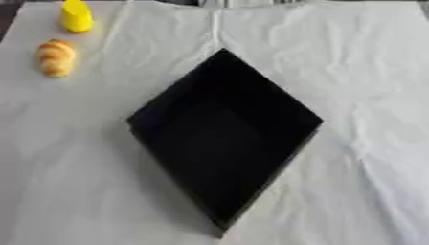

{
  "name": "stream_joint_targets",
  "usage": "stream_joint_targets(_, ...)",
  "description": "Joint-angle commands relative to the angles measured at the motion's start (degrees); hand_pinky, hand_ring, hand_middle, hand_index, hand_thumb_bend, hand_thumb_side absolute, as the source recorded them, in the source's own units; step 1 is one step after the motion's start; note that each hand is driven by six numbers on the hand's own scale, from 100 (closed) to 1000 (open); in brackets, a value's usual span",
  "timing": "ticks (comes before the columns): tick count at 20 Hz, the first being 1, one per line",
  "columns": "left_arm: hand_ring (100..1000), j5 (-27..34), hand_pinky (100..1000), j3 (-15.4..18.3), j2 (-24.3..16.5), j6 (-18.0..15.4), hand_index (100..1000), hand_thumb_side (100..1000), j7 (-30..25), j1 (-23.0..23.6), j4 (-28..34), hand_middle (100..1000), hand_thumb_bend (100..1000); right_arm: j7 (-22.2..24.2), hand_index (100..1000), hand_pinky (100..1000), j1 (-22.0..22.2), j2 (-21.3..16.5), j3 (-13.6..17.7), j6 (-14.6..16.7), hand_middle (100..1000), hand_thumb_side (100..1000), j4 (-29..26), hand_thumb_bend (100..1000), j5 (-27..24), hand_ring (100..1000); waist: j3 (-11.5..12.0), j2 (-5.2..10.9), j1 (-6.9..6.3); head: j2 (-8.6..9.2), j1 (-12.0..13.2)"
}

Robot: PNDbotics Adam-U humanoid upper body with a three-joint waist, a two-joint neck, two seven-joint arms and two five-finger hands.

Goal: Pick up objects on the table and place them in the box.

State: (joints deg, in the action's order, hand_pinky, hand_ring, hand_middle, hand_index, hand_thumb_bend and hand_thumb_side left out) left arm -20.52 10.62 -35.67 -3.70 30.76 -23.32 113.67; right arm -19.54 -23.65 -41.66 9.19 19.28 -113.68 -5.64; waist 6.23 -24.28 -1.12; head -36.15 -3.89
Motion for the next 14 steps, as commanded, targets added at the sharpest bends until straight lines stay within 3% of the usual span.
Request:
stream_joint_targets(1,675,-0.33,842,-0.35,-8.81,5.48,920,593,-4.18,0.02,0.65,749,517,0.15,845,876,-0.53,-2.25,0.64,0.00,720,174,-0.92,212,0.33,878,-0.08,1.09,-0.24,0.40,0.03)
stream_joint_targets(4,669,-0.50,841,-1.22,-15.89,10.75,915,609,-11.38,-2.21,-4.26,743,516,0.21,845,876,-0.57,-2.58,0.56,0.04,720,172,-0.92,213,0.33,878,-0.26,1.13,-0.57,0.18,0.22)
stream_joint_targets(6,690,-0.66,847,-2.48,-19.84,12.29,920,625,-18.30,-4.75,-10.21,751,505,0.38,845,876,-0.75,-2.74,0.36,0.06,719,172,-0.92,213,0.26,877,-0.45,1.18,-0.79,0.08,0.58)
stream_joint_targets(10,735,-3.68,851,-5.65,-24.98,11.96,915,629,-31.43,-10.28,-23.60,754,499,0.73,845,876,-0.99,-2.93,0.05,0.02,718,172,-0.92,212,0.05,877,-0.90,1.31,-1.11,-0.27,1.11)
stream_joint_targets(14,762,-10.14,853,-9.45,-25.30,10.06,914,597,-39.80,-15.97,-34.43,743,540,1.06,845,877,-1.12,-2.85,-0.20,-0.14,716,175,-0.92,208,-0.21,877,-1.15,1.55,-1.35,-0.48,1.52)
